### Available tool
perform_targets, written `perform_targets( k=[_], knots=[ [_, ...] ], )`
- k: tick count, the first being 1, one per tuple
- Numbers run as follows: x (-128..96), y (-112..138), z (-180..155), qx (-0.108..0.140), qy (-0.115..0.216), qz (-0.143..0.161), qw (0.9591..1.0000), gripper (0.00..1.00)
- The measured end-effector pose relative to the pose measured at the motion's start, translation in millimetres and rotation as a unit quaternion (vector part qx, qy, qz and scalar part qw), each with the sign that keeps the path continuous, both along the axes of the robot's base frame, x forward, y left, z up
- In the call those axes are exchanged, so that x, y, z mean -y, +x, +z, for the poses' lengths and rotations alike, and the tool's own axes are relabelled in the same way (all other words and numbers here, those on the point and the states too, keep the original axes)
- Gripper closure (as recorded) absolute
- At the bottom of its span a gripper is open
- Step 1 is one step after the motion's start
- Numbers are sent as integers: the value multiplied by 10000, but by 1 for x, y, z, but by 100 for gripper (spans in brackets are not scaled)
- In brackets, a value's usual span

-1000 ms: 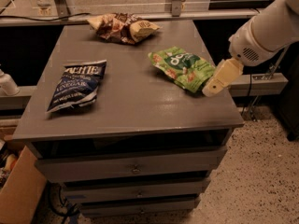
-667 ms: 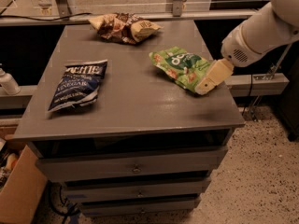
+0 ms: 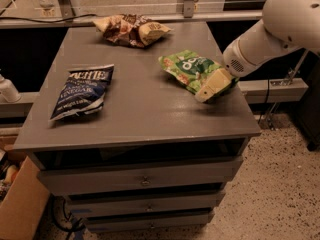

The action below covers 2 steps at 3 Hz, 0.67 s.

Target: Move green rice chip bag near blue chip bag

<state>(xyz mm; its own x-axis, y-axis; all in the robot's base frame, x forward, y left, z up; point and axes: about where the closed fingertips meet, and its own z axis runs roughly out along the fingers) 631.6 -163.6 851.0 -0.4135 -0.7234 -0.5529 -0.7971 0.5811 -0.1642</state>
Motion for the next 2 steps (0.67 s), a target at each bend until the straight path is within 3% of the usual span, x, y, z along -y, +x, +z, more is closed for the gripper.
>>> perform_targets(
  k=[2],
  knots=[
    [-18,9,-19,-298,185,-7,9994,42]
  ],
)
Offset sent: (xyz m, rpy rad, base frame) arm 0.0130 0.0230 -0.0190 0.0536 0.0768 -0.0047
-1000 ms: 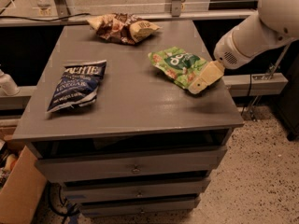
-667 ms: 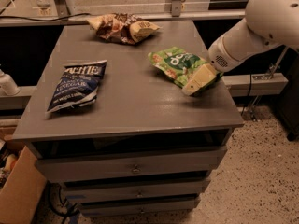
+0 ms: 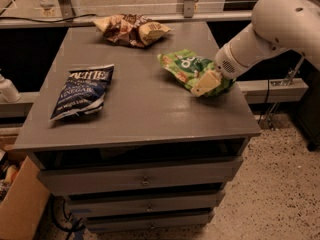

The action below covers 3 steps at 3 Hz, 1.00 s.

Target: Move green rice chip bag near blue chip bag

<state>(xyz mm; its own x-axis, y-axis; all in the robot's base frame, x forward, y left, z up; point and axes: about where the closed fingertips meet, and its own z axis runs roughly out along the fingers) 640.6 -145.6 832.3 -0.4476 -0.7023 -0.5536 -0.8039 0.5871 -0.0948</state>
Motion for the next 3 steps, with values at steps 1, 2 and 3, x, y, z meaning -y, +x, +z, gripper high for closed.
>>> perform_targets(
  k=[1,2,3],
  knots=[
    [-8,0,7,-19,54,97,9999,65],
    [-27,-5,29,101,131,350,9992,87],
    [-57,-17,54,410,-74,818,9958,100]
  ],
)
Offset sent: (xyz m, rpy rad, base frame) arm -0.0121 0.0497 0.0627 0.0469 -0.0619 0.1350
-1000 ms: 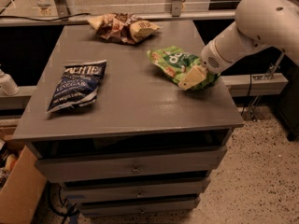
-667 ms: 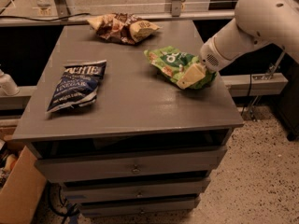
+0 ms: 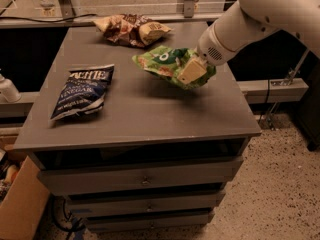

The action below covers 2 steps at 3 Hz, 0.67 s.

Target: Move green rice chip bag near blue chip bag

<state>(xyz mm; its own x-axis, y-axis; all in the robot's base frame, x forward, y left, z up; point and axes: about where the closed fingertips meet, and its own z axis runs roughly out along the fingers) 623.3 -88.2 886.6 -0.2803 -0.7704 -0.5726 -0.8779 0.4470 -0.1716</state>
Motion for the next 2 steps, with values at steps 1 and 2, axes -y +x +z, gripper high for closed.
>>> perform_targets(
  k=[1,2],
  knots=[
    [0,-2,3,24,-3,22,10000,100],
    [-26,-4,20,255,73,339,9991,100]
  ],
)
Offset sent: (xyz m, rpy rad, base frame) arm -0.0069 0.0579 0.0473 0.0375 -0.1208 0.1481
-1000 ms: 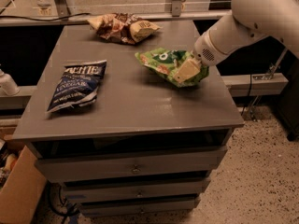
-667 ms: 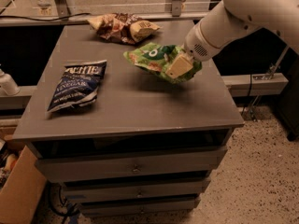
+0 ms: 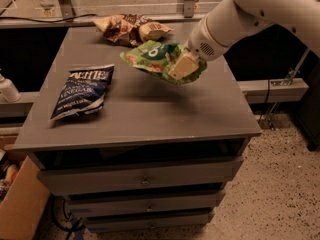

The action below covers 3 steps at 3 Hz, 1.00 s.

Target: Move green rice chip bag near blue chip bag

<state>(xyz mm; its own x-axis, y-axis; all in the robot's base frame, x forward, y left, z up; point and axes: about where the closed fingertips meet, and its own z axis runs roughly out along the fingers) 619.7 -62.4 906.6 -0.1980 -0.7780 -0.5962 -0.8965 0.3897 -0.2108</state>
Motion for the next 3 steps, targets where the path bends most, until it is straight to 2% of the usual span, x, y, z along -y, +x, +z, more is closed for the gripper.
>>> perform_targets(
  k=[2,3],
  knots=[
    [-83,1,7,218,95,828,9963,100],
    [-116,0,-3,191,158,1098,9936,100]
  ],
)
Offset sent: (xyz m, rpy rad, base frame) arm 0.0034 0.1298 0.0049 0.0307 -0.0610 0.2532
